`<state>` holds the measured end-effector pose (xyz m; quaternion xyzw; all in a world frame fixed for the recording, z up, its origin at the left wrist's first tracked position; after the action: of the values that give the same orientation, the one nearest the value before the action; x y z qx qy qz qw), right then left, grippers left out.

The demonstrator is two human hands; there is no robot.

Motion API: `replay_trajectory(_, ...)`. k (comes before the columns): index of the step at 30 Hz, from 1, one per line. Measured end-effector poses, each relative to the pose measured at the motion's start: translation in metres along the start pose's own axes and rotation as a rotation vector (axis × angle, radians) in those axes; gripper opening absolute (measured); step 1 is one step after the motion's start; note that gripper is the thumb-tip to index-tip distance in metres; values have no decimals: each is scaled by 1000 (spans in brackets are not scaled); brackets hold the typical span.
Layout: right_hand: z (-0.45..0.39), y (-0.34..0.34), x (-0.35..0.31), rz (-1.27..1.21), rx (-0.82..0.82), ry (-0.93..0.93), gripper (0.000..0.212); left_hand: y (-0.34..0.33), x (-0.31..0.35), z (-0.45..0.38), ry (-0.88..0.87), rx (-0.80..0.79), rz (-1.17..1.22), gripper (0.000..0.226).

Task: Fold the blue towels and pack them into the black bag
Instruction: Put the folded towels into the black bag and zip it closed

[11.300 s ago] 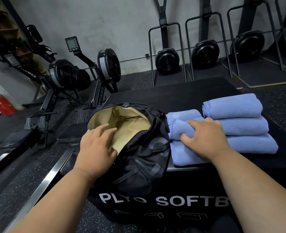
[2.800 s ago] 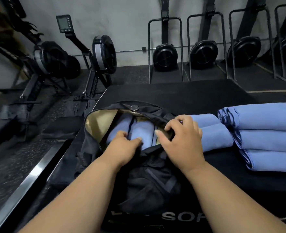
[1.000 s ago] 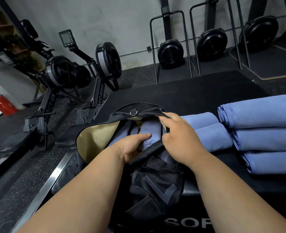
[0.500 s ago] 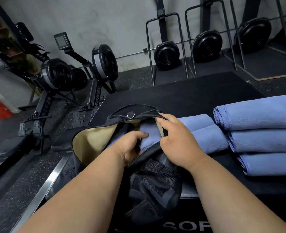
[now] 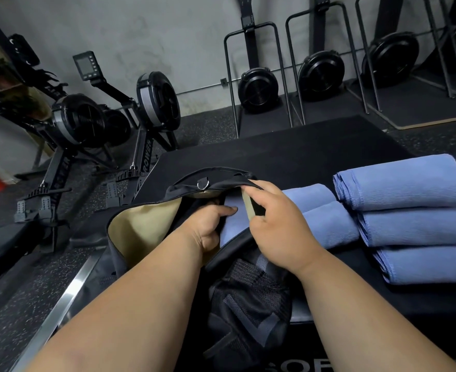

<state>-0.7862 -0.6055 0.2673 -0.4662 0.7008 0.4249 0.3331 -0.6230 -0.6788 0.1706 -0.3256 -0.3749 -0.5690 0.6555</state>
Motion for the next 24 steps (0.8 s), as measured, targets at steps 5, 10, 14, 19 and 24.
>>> replay_trajectory(5,0,-3,3,14,-23,6,73,1,-7,5,32,6,19,35)
replay_trajectory(10,1,-4,6,35,-30,-2,69,-3,-5,12,-4,-41,-33,51)
replay_trajectory(14,1,-4,8,49,-45,21,72,8,3,17,-182,54,-191,101)
replay_trajectory(19,3,-4,10,79,-42,9,69,12,-5,31,-170,58,-242,102)
replay_trajectory(24,9,4,9,51,-34,-12,68,9,-1,31,-257,98,-225,87)
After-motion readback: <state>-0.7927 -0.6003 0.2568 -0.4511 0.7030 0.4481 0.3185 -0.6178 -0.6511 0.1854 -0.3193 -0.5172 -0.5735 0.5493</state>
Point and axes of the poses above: each hand's wrist, its own z-axis away from the middle knuckle, its own y-axis out of the back of the hand, x = y × z, the point moved 7 cm from there along -z, towards the middle knuckle, and after that the axes turned 12 degrees about x, right-handed, at the moved point
